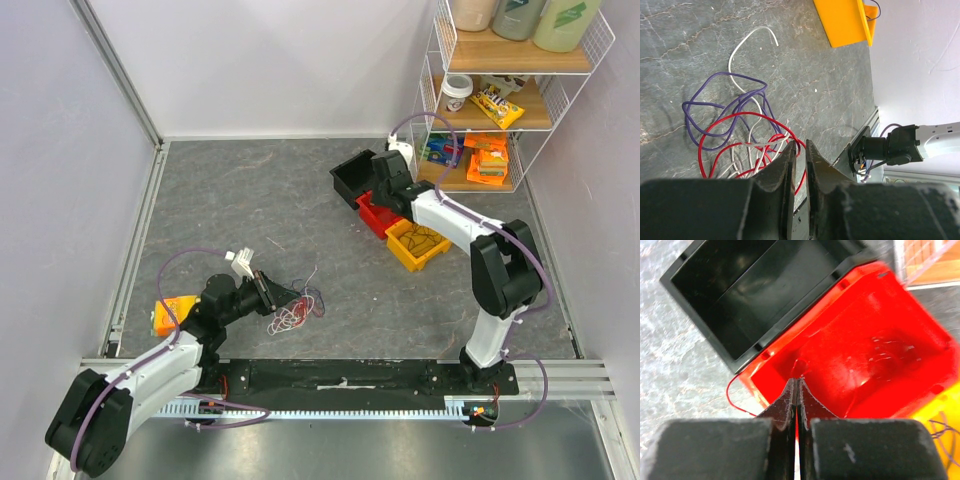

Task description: Untangle the cables

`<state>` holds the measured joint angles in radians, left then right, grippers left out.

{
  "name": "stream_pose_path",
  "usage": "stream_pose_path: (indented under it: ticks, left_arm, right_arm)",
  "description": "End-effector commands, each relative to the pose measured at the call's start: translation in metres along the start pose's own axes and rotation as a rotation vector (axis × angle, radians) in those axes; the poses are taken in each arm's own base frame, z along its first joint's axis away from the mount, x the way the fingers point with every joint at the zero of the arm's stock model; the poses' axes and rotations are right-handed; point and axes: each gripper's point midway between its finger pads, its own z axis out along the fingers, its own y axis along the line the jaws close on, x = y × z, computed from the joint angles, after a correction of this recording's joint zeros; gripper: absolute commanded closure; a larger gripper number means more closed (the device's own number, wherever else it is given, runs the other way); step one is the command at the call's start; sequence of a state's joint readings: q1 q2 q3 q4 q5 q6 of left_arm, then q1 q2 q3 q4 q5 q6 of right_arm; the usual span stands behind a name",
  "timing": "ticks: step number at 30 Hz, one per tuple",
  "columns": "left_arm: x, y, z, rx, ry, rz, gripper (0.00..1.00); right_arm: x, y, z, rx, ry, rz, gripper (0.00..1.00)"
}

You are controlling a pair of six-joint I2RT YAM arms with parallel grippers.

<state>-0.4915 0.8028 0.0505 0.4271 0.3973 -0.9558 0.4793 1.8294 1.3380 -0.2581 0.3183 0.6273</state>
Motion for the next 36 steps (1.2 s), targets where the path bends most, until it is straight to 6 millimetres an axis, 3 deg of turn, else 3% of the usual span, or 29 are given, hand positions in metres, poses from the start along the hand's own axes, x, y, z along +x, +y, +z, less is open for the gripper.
stream_pose_path:
  ticks: [1, 5, 10, 16, 21, 27, 29, 32, 36]
  left_arm:
    - [0.020, 0.020, -0.005, -0.019, 0.028, -0.004, 0.81]
    - [0.019, 0.020, -0.005, -0.019, 0.028, -0.004, 0.81]
    - [0.020, 0.021, -0.005, -0.021, 0.029, -0.004, 0.81]
    - [0.019, 0.021, -0.004, -0.024, 0.035, -0.004, 0.81]
    - [0.019, 0.020, -0.004, -0.018, 0.031, -0.002, 0.81]
    - [0.019, 0.019, -0.004, -0.016, 0.031, 0.000, 0.81]
    - [0.020, 0.020, -0.005, -0.018, 0.033, -0.001, 0.81]
    - [0.019, 0.020, -0.004, -0.017, 0.030, 0.000, 0.81]
    - [0.020, 0.020, -0.004, -0.017, 0.032, -0.002, 0.81]
  right_arm:
    - [-0.034, -0.038, -0.006, 0.094, -0.096, -0.054, 1.00]
    - [-0.036, -0.063, 0.009, 0.195, -0.124, -0.160, 1.00]
    - [-0.034, -0.078, 0.020, 0.280, -0.132, -0.268, 1.00]
    - [-0.014, -0.043, 0.026, 0.169, -0.100, -0.414, 1.00]
    - [-0.006, -0.031, 0.030, 0.169, -0.090, -0.495, 1.00]
    - [-0.004, -0.033, 0.031, 0.202, -0.082, -0.558, 1.00]
    - [-0.004, -0.030, 0.030, 0.182, -0.079, -0.553, 0.97]
    - [-0.006, -0.024, 0.027, 0.148, -0.081, -0.534, 0.84]
    - [-0.017, -0.019, 0.017, 0.141, -0.099, -0.501, 0.78]
